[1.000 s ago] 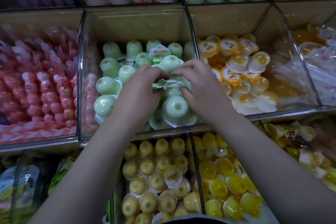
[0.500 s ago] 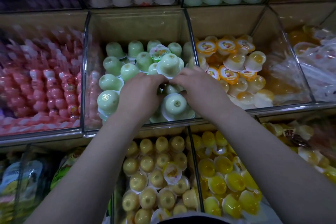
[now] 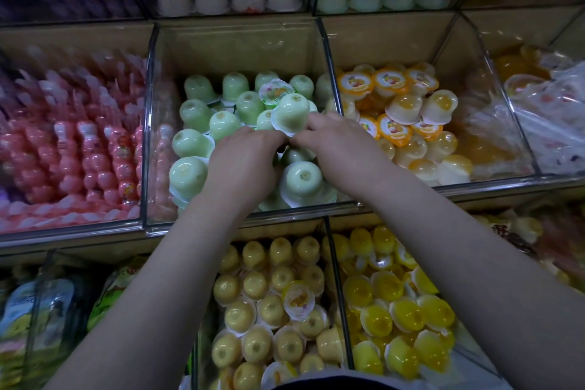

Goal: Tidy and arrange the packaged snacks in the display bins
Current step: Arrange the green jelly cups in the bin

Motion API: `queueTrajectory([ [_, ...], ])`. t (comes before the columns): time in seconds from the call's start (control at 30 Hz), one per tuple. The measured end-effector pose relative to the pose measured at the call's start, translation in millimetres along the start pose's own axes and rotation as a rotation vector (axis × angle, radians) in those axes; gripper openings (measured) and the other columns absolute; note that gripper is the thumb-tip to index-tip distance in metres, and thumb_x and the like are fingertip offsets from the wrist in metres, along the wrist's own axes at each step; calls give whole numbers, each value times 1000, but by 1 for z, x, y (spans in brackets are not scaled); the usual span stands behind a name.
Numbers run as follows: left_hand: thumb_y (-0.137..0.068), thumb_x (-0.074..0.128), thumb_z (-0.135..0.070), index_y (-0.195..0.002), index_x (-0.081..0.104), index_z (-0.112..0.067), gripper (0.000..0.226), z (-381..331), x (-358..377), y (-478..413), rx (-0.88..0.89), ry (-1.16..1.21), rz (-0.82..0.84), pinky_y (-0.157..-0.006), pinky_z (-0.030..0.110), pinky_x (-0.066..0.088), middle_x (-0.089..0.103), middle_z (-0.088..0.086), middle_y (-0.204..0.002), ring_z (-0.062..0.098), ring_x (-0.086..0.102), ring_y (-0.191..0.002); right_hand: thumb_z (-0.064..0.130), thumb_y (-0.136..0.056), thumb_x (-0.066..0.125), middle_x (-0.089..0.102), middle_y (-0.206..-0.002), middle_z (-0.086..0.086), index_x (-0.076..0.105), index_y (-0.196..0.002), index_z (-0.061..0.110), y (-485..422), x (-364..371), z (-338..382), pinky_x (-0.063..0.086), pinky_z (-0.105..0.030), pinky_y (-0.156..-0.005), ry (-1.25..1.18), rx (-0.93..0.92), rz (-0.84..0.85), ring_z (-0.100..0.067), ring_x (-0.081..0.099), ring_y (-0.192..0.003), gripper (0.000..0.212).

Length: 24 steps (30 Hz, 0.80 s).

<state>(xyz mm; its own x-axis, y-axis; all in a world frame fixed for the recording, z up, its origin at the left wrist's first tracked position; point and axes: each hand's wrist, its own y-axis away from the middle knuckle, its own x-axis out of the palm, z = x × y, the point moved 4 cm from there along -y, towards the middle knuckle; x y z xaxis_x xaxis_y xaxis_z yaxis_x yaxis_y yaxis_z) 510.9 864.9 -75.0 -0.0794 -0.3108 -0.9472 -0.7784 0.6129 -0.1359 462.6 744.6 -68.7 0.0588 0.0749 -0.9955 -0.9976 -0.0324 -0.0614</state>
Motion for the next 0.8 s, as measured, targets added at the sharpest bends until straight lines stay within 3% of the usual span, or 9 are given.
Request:
queueTrajectory([
  [0.13,-84,63,-23,-117,64,-25,33,-2,0,2,-16,14,-53,-66,32,34,63,-2,-91,27,54,-99,11,-95,45,47,-117,-5,55,-131,25,0,0,-1,37,-34,-80,4,3,-11,-28,44,-112,40],
  [0.2,-85,64,-26,-116,64,-24,31,-3,0,3,-25,33,-76,-65,33,35,61,-5,-88,26,55,-98,12,-95,45,45,-119,-5,53,-132,25,-1,-2,-1,31,-33,-74,24,5,4,-27,43,-113,41],
  [0.33,-87,64,-30,-125,57,-26,39,0,3,1,-55,66,-93,-71,37,47,70,-4,-101,24,55,-103,5,-92,44,41,-118,-6,47,-136,28,-7,-9,-1,27,-36,-75,93,-6,68,-28,43,-112,50],
  [0.47,-88,64,-32,-132,50,-28,46,2,4,0,-86,106,-97,-73,38,46,70,-6,-104,21,53,-106,5,-91,48,40,-119,-7,45,-138,30,-13,-14,0,30,-39,-78,147,-33,90,-28,44,-112,53],
  [0.63,-90,63,-29,-127,56,-27,38,5,2,2,-105,271,-140,-78,40,50,67,-9,-109,17,59,-101,24,-92,54,44,-124,-6,44,-139,27,-13,-9,-1,36,-45,-94,185,-39,92,-27,48,-114,48],
  [0.8,-94,59,-26,-126,58,-22,32,10,-2,5,-149,445,-226,-79,34,49,65,-8,-110,12,58,-81,46,-92,51,45,-129,-4,48,-134,20,-16,-5,-2,23,-52,-109,130,24,90,-25,54,-114,50],
])
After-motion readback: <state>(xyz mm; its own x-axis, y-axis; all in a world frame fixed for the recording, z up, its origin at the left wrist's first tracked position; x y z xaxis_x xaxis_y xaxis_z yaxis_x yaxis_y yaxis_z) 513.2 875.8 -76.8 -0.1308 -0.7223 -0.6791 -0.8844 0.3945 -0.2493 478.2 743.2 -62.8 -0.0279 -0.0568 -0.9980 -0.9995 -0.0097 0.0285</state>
